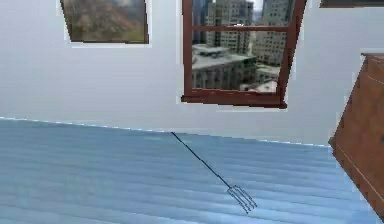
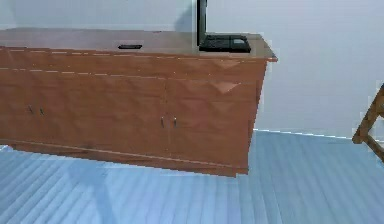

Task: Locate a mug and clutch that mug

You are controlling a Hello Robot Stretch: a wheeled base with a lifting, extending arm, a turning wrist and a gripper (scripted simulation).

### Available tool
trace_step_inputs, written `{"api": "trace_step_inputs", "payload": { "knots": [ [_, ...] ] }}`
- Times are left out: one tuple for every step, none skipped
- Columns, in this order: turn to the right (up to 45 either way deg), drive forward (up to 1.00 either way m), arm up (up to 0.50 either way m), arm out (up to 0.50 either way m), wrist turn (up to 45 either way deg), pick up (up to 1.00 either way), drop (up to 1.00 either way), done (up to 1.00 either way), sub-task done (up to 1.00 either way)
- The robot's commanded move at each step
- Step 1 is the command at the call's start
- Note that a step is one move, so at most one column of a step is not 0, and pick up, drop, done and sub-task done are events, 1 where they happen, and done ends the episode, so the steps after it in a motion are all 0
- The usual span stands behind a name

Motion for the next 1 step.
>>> {"api": "trace_step_inputs", "payload": {
  "knots": [
    [-45.0, 0.00, 0.00, 0.00, 0.0, 0.00, 0.00, 0.00, 0.00]
  ]
}}
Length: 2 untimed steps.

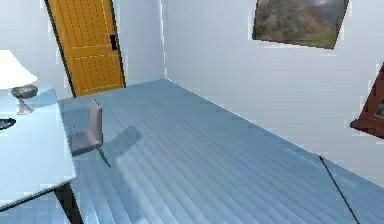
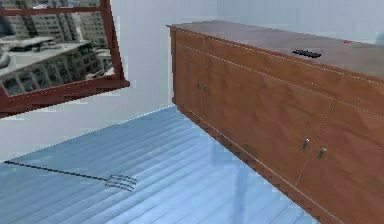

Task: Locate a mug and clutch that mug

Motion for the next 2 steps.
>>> {"api": "trace_step_inputs", "payload": {
  "knots": [
    [-6.0, 0.00, 0.00, 0.00, 0.0, 0.00, 0.00, 0.00, 0.00],
    [0.0, 1.00, 0.00, 0.00, 0.0, 0.00, 0.00, 0.00, 0.00]
  ]
}}
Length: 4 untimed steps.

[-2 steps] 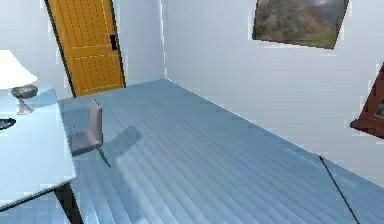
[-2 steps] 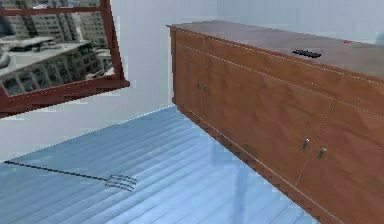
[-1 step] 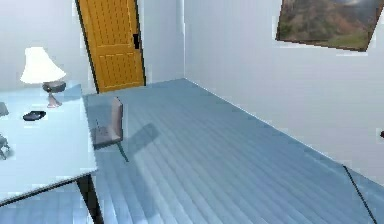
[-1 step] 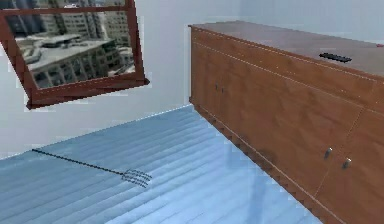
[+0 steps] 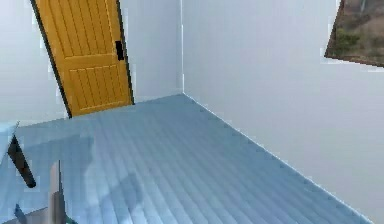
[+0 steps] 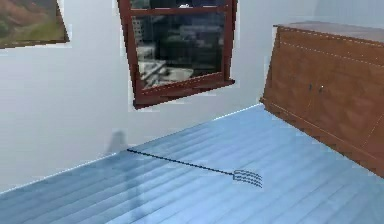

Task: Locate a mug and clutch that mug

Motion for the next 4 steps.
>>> {"api": "trace_step_inputs", "payload": {
  "knots": [
    [0.0, 0.80, 0.00, 0.00, 0.0, 0.00, 0.00, 0.00, 0.00],
    [-30.0, 0.00, 0.00, 0.00, 0.0, 0.00, 0.00, 0.00, 0.00],
    [0.0, 0.75, 0.00, 0.00, 0.0, 0.00, 0.00, 0.00, 0.00],
    [-3.0, 0.00, 0.00, 0.00, 0.0, 0.00, 0.00, 0.00, 0.00]
  ]
}}
